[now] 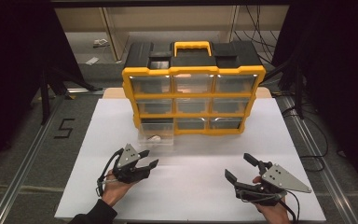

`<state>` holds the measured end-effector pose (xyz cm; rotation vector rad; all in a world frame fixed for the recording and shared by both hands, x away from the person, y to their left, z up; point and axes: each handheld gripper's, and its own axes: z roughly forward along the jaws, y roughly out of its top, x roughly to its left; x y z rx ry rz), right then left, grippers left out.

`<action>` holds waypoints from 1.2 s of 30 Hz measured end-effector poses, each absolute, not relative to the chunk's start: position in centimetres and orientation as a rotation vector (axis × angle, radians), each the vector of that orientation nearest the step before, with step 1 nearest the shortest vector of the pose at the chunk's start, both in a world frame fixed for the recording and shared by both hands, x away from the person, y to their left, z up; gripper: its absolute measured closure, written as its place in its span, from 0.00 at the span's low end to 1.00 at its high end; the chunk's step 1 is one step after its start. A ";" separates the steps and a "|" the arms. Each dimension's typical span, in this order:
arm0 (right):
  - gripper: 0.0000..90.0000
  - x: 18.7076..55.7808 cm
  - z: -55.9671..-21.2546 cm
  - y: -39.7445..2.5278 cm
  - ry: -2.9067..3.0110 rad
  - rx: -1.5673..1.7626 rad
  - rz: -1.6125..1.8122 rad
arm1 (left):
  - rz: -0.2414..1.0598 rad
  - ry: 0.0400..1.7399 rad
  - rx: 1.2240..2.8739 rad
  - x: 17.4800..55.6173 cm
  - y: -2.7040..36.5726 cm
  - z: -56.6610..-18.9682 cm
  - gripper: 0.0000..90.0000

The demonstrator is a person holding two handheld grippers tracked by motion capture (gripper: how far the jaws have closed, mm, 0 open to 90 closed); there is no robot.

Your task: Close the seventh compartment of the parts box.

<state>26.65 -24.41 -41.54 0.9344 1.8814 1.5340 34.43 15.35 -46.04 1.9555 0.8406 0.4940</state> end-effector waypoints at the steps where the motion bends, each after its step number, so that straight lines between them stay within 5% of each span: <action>1: 0.21 26.7 -41.6 -24.3 1.876 0.931 1.544 | 0.494 0.848 1.959 34.5 15.3 -46.1 0.60; 10: 0.21 26.8 -41.6 -24.4 1.878 0.933 1.541 | 0.495 0.876 2.003 35.4 14.9 -46.8 0.85; 20: 0.21 26.9 -41.7 -24.4 1.873 0.941 1.549 | 0.518 0.899 2.009 36.5 15.0 -47.5 0.99; 36: 0.21 27.0 -41.7 -24.5 1.869 0.944 1.551 | 0.546 0.922 1.961 37.8 15.1 -47.1 1.00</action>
